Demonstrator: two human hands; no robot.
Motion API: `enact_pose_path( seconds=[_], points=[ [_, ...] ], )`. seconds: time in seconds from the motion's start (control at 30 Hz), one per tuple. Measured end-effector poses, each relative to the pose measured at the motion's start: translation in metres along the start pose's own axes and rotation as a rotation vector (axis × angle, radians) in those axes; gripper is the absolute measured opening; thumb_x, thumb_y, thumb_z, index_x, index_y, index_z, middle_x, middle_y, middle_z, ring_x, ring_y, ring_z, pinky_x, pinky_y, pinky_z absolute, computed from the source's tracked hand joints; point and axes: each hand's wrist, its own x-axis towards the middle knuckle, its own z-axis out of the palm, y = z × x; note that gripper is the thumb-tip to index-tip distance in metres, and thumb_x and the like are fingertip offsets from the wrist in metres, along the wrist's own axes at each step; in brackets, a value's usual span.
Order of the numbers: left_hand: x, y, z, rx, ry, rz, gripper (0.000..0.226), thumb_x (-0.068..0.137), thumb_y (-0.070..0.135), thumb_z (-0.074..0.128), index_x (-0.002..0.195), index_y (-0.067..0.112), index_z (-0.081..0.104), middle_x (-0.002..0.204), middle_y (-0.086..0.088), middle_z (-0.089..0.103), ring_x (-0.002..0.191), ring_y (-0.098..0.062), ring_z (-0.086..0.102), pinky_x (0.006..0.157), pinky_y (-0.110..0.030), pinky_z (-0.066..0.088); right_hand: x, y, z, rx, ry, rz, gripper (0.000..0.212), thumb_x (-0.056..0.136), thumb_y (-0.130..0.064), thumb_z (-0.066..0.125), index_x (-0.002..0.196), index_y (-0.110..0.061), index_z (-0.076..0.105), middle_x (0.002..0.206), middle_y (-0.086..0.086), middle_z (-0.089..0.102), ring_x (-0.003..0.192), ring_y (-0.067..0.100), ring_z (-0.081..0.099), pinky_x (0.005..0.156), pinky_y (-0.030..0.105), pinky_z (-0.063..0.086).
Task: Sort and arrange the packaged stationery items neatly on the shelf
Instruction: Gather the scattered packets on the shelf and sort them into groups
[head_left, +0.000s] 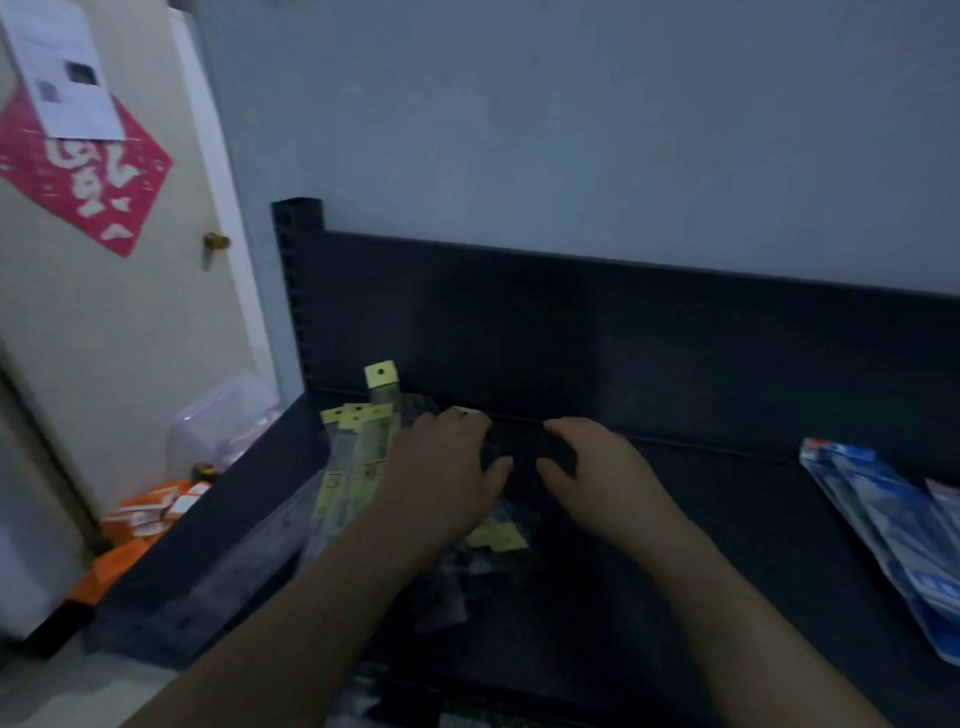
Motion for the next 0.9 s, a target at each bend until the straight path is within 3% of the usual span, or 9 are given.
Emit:
enact_pose_path(
  seconds=[0.1, 0.27, 0.47, 0.63, 0.9],
  points=[
    [-0.003, 0.026, 0.012, -0.049, 0.021, 0.108, 0.039, 0.096, 0.047, 0.043, 0.124, 0.021, 0.054, 0.120, 0.001, 0.058, 0.111, -0.020, 0.051, 0.092, -0.037, 0.045, -0.025, 0.021, -0.013, -0.068, 0.048, 0.041, 0.050, 0.095, -0.031, 0.052, 0.142, -0.017, 0.041, 0.146, -0.001, 0.043, 0.131, 0.013, 0.041, 0.106, 0.019, 0.028],
    [-0.010, 0.078, 0.031, -0.123, 0.028, 0.265, 0.035, 0.096, 0.043, 0.041, 0.120, 0.022, 0.056, 0.117, 0.003, 0.060, 0.105, -0.019, 0.052, 0.090, -0.034, 0.043, -0.075, 0.058, -0.038, -0.128, 0.107, 0.154, 0.049, 0.094, -0.028, 0.053, 0.141, -0.017, 0.043, 0.143, -0.002, 0.047, 0.128, 0.012, 0.044, 0.102, 0.014, 0.026],
    [-0.020, 0.155, 0.044, -0.214, -0.029, 0.443, 0.038, 0.097, 0.043, 0.041, 0.128, 0.025, 0.052, 0.119, 0.005, 0.059, 0.105, -0.018, 0.052, 0.089, -0.032, 0.041, -0.136, 0.102, -0.075, -0.171, 0.166, 0.340, 0.049, 0.093, -0.026, 0.055, 0.139, -0.015, 0.045, 0.138, -0.001, 0.052, 0.124, 0.015, 0.049, 0.101, 0.020, 0.034],
    [-0.033, 0.235, 0.054, -0.277, -0.053, 0.568, 0.034, 0.096, 0.042, 0.044, 0.123, 0.025, 0.056, 0.113, 0.005, 0.061, 0.102, -0.017, 0.052, 0.086, -0.031, 0.042, -0.196, 0.142, -0.114, -0.203, 0.233, 0.483, 0.043, 0.093, -0.024, 0.055, 0.134, -0.015, 0.050, 0.132, 0.004, 0.057, 0.117, 0.021, 0.053, 0.099, 0.031, 0.041],
    [-0.064, 0.382, 0.078, -0.339, -0.101, 0.696, 0.038, 0.096, 0.041, 0.044, 0.127, 0.024, 0.055, 0.120, 0.002, 0.061, 0.111, -0.020, 0.052, 0.093, -0.034, 0.041, -0.297, 0.227, -0.191, -0.276, 0.276, 0.606, 0.049, 0.096, -0.030, 0.051, 0.141, -0.015, 0.042, 0.143, 0.001, 0.048, 0.129, 0.015, 0.045, 0.110, 0.028, 0.032]
  ],
)
